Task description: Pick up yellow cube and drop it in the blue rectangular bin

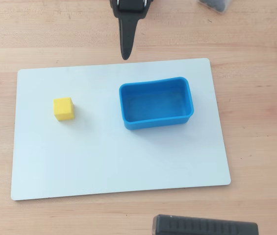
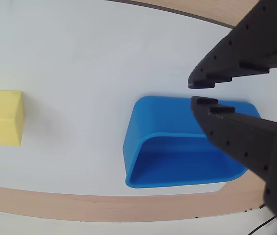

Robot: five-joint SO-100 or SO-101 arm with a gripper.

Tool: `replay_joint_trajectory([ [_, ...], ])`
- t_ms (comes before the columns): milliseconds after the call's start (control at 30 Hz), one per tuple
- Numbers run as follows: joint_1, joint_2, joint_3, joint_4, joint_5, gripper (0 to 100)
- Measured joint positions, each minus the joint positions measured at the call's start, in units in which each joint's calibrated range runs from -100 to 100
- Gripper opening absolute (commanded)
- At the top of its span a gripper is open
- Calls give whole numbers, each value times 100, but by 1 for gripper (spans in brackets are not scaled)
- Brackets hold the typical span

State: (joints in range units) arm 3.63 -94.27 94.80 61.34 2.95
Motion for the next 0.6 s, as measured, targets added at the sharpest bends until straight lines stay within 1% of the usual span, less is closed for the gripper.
replay_joint_trajectory([
  [367,8,0,38,0,0,0],
  [600,255,120,-85,143,68,0],
])
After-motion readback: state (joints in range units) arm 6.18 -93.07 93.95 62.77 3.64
